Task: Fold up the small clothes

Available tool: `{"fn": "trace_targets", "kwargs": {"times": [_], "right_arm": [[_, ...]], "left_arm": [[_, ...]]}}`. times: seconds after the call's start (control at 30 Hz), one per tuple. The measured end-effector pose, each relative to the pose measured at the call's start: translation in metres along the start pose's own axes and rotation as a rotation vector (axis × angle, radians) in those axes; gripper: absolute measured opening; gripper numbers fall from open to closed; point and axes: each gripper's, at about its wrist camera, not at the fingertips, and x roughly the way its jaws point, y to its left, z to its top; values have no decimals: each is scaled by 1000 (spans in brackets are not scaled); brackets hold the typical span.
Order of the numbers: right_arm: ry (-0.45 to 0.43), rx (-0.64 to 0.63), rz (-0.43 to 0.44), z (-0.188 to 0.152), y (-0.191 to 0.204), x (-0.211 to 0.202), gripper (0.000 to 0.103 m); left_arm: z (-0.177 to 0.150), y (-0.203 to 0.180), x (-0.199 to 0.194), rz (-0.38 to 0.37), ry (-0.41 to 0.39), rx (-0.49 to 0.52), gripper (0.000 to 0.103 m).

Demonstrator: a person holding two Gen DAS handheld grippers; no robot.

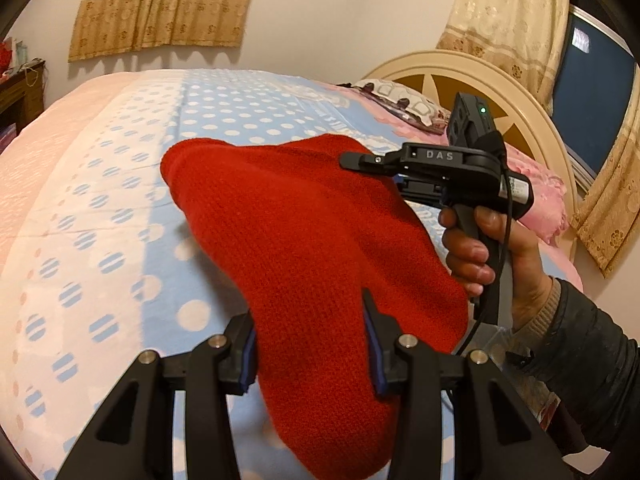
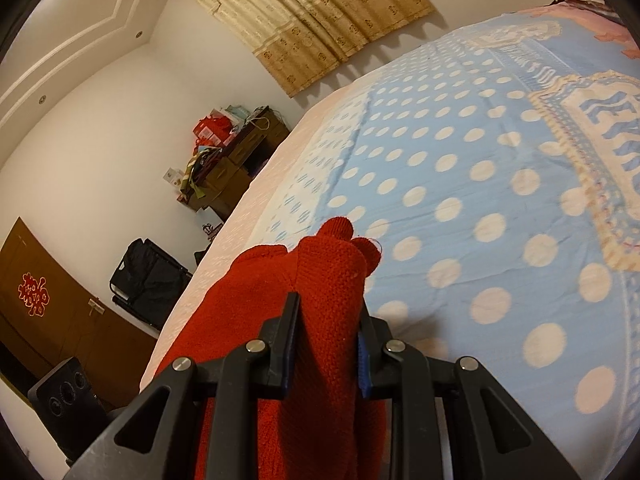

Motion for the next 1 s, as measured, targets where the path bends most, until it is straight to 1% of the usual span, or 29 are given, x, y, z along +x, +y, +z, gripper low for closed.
{"fn": "trace_targets", "kwargs": {"times": [0.47,0.57,0.77,1.0], "right_arm": [[40,-59,55,-16,65,36,22],[51,-69,72,-19,78,45,17],[99,-94,95,-26,102,71,15],[160,-112,97,-41,120,104,13]], "left_arm": [[-19,33,-44,48,-55,-59,43],[-22,40,-52,63,-66,-72,43],[-31,57,-66,90,-75,-111,43],[-47,72,-74,110,-60,-149,42]]}}
